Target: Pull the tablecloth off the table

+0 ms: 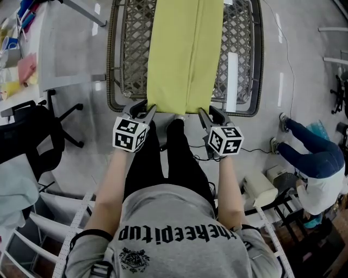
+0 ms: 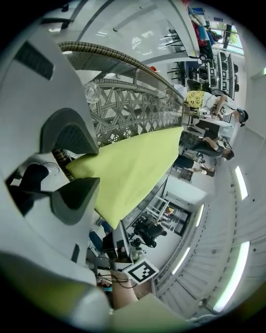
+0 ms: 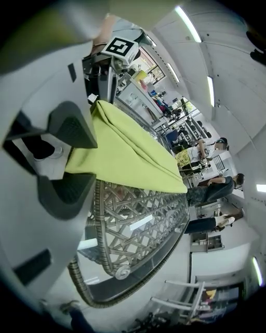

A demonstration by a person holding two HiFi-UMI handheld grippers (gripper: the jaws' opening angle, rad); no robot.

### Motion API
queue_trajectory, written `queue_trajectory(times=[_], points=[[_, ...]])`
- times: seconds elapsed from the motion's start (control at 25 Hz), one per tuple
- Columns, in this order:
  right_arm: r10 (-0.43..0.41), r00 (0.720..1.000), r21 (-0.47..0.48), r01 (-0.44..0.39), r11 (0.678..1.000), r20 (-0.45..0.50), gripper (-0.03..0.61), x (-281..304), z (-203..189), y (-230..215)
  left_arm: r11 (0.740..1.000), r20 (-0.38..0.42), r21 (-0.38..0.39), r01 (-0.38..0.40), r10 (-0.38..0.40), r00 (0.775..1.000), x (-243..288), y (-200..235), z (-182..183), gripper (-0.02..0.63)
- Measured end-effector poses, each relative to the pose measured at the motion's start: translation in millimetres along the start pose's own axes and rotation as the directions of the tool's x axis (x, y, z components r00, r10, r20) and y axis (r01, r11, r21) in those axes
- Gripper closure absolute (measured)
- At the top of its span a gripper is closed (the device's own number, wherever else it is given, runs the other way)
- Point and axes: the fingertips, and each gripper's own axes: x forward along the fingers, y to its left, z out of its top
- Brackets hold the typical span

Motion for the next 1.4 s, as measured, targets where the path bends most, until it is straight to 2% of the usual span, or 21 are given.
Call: queue_trajectory(times=[0.12, 0.2, 0.32, 0.44, 0.56, 0.84, 1.08, 1.4], points=[[0.005, 1.000, -0.002, -0.005, 1.000, -0.009, 0.441, 1.3, 0.9, 1.4, 1.000, -0.011, 0.012, -0.003, 0.003, 1.000, 2.7, -0.3, -0.9, 0.463], [0.006, 1.000, -0.019, -0.006, 1.000, -0.005, 0.489, 1.4, 3.7, 4.2, 1.000, -0.023, 0.028, -0.008, 0.009, 1.000, 3.5, -0.7, -1.3, 0.481], [0.008, 1.000, -0.066, -0.008, 0.998, 0.008, 0.550, 1.8, 9.4, 11.0, 0.997, -0.048, 0.069, -0.031, 0.034, 0.998, 5.4, -1.3, 1.2, 0.564], [0.023, 0.999, -0.058, -0.021, 0.998, 0.026, 0.555, -2.8, 13.6, 13.9, 0.993, -0.066, 0.103, -0.051, 0.058, 0.996, 5.3, -4.3, 5.2, 0.588], [0.045, 0.998, -0.035, -0.044, 0.998, 0.048, 0.555, -11.7, 18.7, 17.6, 0.994, -0.048, 0.096, -0.049, 0.053, 0.997, -3.1, -7.3, 8.7, 0.588], [0.092, 0.995, -0.137, -0.084, 0.987, 0.050, 0.555, -37.4, 19.5, 42.6, 0.992, -0.030, 0.128, -0.016, 0.020, 0.999, -34.7, -18.8, 10.6, 0.589], [0.131, 0.987, -0.197, -0.111, 0.974, 0.093, 0.555, -67.9, 30.1, 64.7, 0.988, 0.033, 0.156, -0.009, 0.004, 0.999, -68.4, -32.5, 22.3, 0.589], [0.173, 0.966, -0.207, -0.132, 0.969, 0.191, 0.555, -113.5, 61.7, 86.2, 0.982, 0.116, 0.186, 0.033, -0.055, 0.992, -109.6, -51.0, 54.0, 0.589]])
